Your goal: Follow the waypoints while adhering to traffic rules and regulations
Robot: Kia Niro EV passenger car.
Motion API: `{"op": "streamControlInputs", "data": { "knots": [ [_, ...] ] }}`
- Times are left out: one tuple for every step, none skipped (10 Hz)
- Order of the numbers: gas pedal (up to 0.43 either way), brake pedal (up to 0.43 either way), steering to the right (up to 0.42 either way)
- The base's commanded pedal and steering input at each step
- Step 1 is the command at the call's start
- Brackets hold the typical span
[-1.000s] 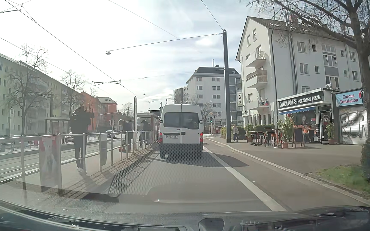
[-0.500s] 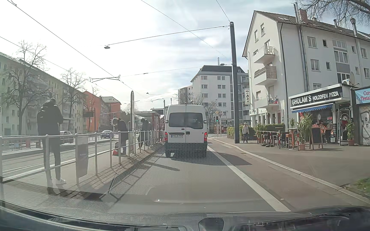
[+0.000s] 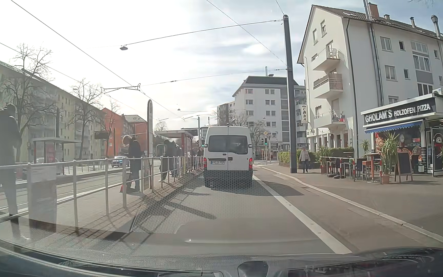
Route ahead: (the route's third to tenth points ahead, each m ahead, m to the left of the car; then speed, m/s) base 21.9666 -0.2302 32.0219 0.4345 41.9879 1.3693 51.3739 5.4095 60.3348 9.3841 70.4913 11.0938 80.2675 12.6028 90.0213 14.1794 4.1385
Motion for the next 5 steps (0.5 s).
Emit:
{"op": "streamControlInputs", "data": {
  "knots": [
    [0.118, 0.0, -0.026],
    [0.118, 0.0, -0.026],
    [0.118, 0.0, -0.022],
    [0.11, 0.0, -0.015],
    [0.11, 0.0, -0.009]
  ]
}}
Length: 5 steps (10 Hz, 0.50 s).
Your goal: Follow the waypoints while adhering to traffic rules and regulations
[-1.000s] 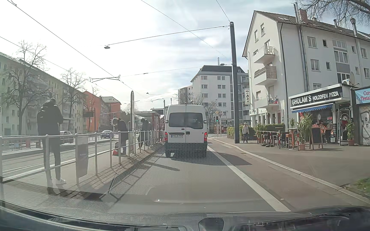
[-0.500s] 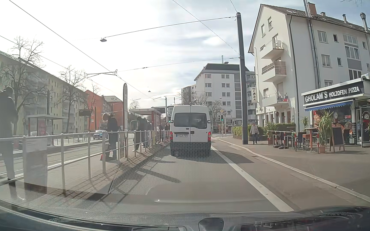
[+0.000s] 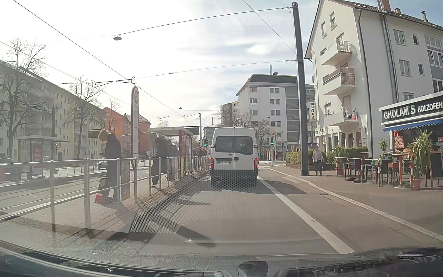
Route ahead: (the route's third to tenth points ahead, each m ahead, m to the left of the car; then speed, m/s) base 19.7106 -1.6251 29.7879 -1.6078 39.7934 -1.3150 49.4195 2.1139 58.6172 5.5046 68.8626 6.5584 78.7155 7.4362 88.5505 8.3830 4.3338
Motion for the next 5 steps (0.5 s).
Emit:
{"op": "streamControlInputs", "data": {
  "knots": [
    [0.11, 0.0, -0.002],
    [0.098, 0.0, 0.003],
    [0.098, 0.0, 0.008],
    [0.098, 0.0, 0.008],
    [0.098, 0.0, 0.006]
  ]
}}
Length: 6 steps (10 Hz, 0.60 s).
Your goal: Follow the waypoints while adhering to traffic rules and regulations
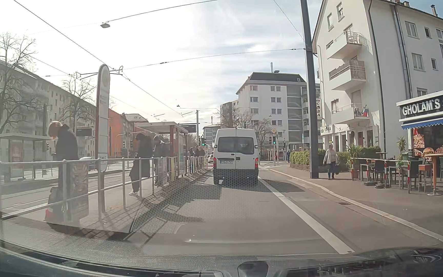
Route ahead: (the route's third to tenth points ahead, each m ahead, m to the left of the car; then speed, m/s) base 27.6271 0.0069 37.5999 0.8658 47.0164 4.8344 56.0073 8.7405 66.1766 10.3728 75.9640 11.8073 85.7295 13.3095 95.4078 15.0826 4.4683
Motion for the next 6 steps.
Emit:
{"op": "streamControlInputs", "data": {
  "knots": [
    [0.098, 0.0, 0.005],
    [0.098, 0.0, 0.005],
    [0.098, 0.0, 0.005],
    [0.098, 0.0, 0.005],
    [0.098, 0.0, 0.003],
    [0.098, 0.0, 0.003]
  ]
}}
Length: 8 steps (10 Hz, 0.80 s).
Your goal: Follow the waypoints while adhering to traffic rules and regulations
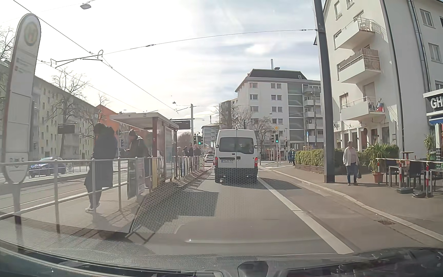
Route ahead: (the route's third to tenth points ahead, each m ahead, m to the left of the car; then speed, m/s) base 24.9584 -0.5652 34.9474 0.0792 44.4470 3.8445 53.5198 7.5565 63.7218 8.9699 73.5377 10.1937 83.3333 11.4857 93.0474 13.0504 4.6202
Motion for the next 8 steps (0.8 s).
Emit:
{"op": "streamControlInputs", "data": {
  "knots": [
    [0.098, 0.0, 0.003],
    [0.098, 0.0, 0.0],
    [0.098, 0.0, -0.001],
    [0.098, 0.0, -0.001],
    [0.098, 0.0, -0.001],
    [0.11, 0.0, -0.001],
    [0.11, 0.0, -0.001],
    [0.11, 0.0, -0.001]
  ]
}}
